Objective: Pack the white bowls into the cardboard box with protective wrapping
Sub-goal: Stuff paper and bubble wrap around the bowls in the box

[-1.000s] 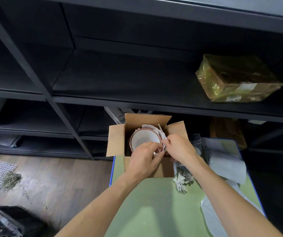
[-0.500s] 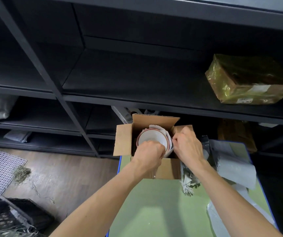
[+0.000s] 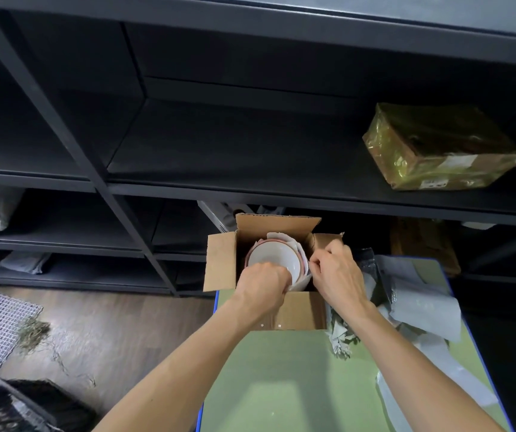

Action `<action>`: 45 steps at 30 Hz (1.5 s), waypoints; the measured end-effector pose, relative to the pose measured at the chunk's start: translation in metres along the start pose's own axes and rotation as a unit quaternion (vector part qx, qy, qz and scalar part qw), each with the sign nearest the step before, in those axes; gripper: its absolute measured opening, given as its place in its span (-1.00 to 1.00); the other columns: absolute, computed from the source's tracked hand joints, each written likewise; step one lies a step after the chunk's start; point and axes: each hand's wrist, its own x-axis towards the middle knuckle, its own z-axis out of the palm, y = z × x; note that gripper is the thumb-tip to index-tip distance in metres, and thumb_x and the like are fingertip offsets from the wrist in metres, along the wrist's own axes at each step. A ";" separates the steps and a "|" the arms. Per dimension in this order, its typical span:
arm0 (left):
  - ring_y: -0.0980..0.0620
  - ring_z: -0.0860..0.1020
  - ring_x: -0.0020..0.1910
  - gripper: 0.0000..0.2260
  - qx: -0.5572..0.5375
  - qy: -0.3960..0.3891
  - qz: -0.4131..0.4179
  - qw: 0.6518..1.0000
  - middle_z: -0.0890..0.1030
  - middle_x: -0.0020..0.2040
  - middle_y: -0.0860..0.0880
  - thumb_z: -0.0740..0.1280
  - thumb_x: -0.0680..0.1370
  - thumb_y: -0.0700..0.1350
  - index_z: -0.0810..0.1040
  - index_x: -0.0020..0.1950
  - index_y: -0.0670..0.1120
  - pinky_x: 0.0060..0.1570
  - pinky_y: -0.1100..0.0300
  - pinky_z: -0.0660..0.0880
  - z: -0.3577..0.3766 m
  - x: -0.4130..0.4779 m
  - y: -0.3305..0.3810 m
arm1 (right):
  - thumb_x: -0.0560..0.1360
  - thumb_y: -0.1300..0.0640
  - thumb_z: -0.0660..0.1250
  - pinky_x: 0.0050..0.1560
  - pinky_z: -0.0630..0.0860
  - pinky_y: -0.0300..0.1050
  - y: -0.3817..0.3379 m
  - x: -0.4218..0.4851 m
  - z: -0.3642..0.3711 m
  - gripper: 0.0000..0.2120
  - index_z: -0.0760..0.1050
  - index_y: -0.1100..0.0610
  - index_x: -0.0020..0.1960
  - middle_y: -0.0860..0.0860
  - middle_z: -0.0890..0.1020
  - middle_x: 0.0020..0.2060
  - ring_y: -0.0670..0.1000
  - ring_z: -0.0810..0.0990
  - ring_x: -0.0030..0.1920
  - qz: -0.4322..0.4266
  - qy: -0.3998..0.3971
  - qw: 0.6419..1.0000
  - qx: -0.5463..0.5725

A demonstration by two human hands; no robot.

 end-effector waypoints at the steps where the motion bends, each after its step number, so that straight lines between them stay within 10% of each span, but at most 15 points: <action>1: -0.13 0.59 -0.09 -0.82 -0.002 0.008 0.002 1.000 0.65 -0.12 -0.03 0.25 0.53 -0.15 0.65 -0.04 0.00 -0.27 0.17 0.35 0.001 -0.001 0.000 | 0.54 0.13 0.36 -0.34 0.39 -0.11 0.000 -0.001 -0.001 -0.87 0.64 0.16 -0.12 0.03 0.42 -0.16 0.08 0.43 -0.10 -0.001 0.002 1.000 0.003; 28: -0.07 0.45 -0.23 -0.81 -0.100 0.196 0.046 0.974 0.50 -0.26 0.03 0.23 0.57 -0.06 0.57 -0.19 -0.04 -0.27 0.03 0.42 0.025 -0.047 -0.013 | 0.59 0.13 0.29 -0.25 0.43 -0.08 -0.004 -0.063 -0.034 -0.91 0.51 0.08 -0.09 -0.04 0.52 -0.20 0.02 0.46 -0.19 0.014 0.047 0.997 0.067; 45: -0.08 0.57 0.03 -0.73 -0.103 -0.030 0.177 0.978 0.60 0.04 0.01 0.14 0.62 0.07 0.58 0.15 0.03 -0.10 0.00 0.52 0.090 -0.046 0.119 | 0.62 0.01 0.23 -0.08 0.48 -0.11 0.108 -0.172 -0.020 -0.85 0.56 0.00 0.01 -0.14 0.56 -0.10 -0.03 0.54 0.02 0.156 -0.112 0.974 0.120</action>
